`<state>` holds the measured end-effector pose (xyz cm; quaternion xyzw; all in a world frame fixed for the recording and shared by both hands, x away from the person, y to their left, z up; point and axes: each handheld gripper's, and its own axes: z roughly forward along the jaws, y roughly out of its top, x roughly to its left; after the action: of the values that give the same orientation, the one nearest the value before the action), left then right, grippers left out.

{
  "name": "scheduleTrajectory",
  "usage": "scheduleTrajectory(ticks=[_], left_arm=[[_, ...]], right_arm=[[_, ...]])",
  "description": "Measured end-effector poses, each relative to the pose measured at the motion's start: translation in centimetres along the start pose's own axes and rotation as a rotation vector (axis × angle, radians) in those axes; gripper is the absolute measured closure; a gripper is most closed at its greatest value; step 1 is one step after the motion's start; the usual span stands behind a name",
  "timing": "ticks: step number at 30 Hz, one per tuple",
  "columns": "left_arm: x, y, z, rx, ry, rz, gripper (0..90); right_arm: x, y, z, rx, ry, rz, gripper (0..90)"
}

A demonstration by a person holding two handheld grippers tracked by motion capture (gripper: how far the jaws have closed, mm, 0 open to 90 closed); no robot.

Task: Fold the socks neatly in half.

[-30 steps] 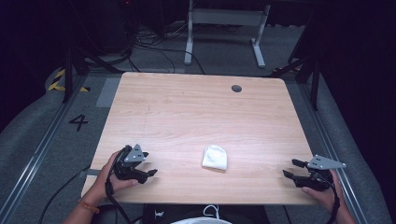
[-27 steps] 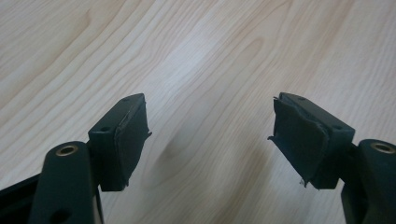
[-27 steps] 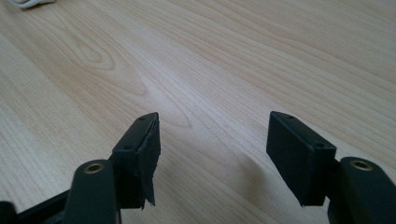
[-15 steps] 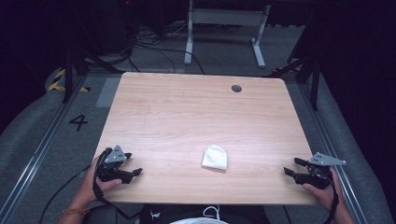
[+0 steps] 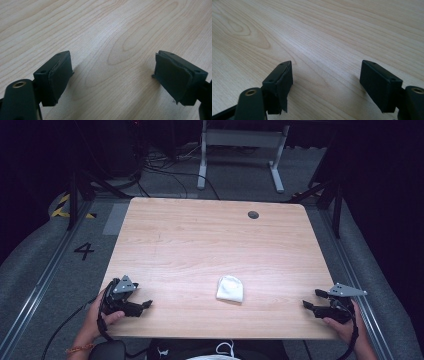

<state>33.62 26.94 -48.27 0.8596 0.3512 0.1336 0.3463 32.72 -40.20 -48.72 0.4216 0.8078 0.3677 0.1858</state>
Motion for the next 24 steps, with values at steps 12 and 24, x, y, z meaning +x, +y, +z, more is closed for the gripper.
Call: scheduleTrajectory(ticks=[12,24], left_arm=[[0.09,0.09,0.02,0.009,0.006,0.005,14.3],[0.19,0.18,0.11,0.010,0.006,0.007,13.0]], right_arm=[[-0.02,0.00,0.00,0.000,-0.003,0.001,27.0],[0.00,-0.01,0.00,0.001,-0.006,0.005,26.5]])
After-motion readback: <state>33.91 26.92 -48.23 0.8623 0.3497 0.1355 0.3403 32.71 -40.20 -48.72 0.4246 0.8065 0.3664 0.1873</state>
